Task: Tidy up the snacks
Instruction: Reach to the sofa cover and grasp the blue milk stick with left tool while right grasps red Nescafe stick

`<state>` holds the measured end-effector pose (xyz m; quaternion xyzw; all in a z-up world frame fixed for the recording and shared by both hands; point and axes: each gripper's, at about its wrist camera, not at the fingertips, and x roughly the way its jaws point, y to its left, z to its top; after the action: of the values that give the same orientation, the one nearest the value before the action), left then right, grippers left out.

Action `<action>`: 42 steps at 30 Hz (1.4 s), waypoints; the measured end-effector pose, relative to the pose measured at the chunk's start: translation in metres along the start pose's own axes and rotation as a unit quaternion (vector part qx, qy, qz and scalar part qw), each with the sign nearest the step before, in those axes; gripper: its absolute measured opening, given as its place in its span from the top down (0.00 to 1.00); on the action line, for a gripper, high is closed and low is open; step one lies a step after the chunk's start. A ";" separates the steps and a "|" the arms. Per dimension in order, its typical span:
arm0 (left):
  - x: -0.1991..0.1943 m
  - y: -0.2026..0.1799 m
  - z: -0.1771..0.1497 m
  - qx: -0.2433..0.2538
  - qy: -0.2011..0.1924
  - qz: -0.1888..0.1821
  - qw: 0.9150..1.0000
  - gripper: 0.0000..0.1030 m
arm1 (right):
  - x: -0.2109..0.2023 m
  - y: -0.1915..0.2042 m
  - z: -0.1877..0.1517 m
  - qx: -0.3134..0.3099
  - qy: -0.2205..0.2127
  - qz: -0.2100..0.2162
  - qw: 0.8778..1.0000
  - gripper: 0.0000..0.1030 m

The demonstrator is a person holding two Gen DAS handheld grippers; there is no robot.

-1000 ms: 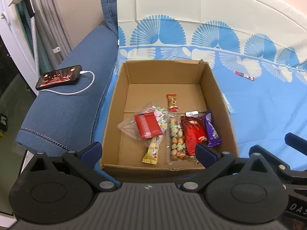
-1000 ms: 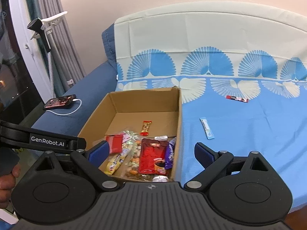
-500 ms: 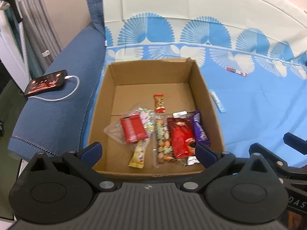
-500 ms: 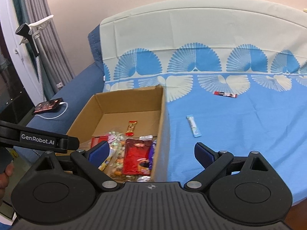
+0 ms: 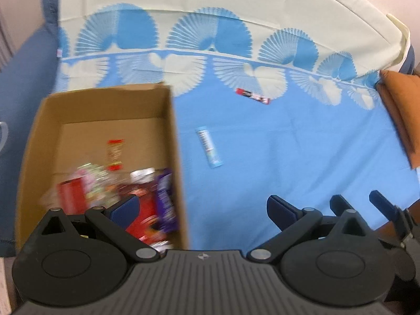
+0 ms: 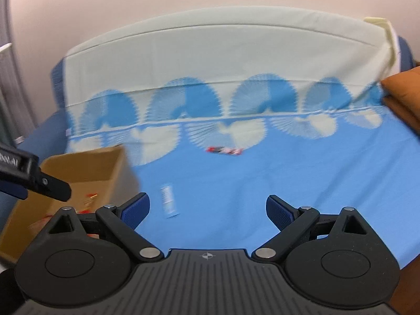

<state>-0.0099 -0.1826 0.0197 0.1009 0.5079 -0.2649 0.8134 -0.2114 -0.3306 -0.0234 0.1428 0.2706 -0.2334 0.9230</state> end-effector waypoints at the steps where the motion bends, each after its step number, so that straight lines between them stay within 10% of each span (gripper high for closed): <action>1: 0.010 -0.009 0.010 0.000 0.003 -0.001 1.000 0.00 | 0.007 -0.010 0.005 -0.002 -0.003 -0.005 1.000 0.06; 17: 0.282 -0.062 0.110 -0.054 0.185 0.052 0.980 0.00 | 0.273 -0.129 0.062 -0.089 0.090 0.019 0.992 0.03; 27: 0.346 -0.017 0.105 -0.089 0.236 0.075 0.965 0.00 | 0.423 -0.095 0.056 -0.159 0.156 0.113 0.968 0.00; 33: 0.343 -0.008 0.105 -0.092 0.231 0.066 0.966 0.01 | 0.456 -0.070 0.062 -0.196 0.083 0.120 0.970 0.00; 35: 0.334 -0.005 0.107 -0.106 0.207 0.074 0.970 0.14 | 0.455 -0.068 0.061 -0.209 0.068 0.134 0.966 0.17; 39: 0.315 0.013 0.107 -0.121 0.163 0.072 0.976 0.84 | 0.440 -0.067 0.053 -0.208 0.038 0.124 0.969 0.80; 42: 0.311 0.016 0.105 -0.119 0.167 0.067 0.976 0.84 | 0.430 -0.069 0.046 -0.185 0.035 0.097 0.977 0.82</action>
<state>0.1863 -0.3167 -0.2070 0.0799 0.6562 -0.1265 0.7396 0.0938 -0.5592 -0.2386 0.0036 0.3257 -0.0833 0.9418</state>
